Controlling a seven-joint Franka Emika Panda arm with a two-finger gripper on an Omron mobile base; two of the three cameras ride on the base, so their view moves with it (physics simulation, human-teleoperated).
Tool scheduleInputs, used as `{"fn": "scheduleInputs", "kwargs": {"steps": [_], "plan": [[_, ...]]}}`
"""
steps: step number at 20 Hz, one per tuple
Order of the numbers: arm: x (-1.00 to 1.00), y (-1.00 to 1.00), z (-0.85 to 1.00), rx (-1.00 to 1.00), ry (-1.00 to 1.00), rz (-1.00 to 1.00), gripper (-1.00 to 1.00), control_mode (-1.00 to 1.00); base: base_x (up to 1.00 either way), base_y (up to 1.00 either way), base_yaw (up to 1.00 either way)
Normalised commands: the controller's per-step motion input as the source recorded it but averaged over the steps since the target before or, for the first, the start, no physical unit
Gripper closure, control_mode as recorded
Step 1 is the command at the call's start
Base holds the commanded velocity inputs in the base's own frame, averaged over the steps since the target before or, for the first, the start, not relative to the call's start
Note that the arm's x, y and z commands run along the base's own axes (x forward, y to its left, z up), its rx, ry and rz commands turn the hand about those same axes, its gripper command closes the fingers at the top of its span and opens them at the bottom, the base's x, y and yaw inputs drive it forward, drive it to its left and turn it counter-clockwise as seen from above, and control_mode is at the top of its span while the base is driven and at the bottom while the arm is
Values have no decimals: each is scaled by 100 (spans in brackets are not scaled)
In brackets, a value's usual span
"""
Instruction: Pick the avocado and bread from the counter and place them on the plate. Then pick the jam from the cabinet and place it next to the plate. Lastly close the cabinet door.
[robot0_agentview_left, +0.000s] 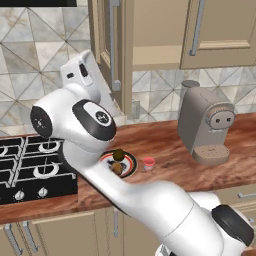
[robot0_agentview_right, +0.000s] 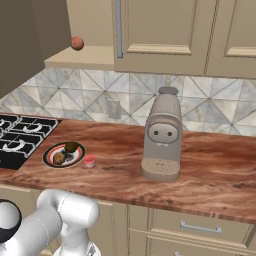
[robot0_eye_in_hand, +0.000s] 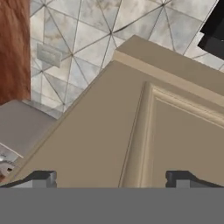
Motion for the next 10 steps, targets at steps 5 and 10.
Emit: {"fn": "scheduleInputs", "kwargs": {"steps": [5,10], "plan": [[8,-61,0,-4,0,-10,-100,-100,0,0,0],[3,-69,0,-4,0,-9,-100,-100,0,0,0]]}}
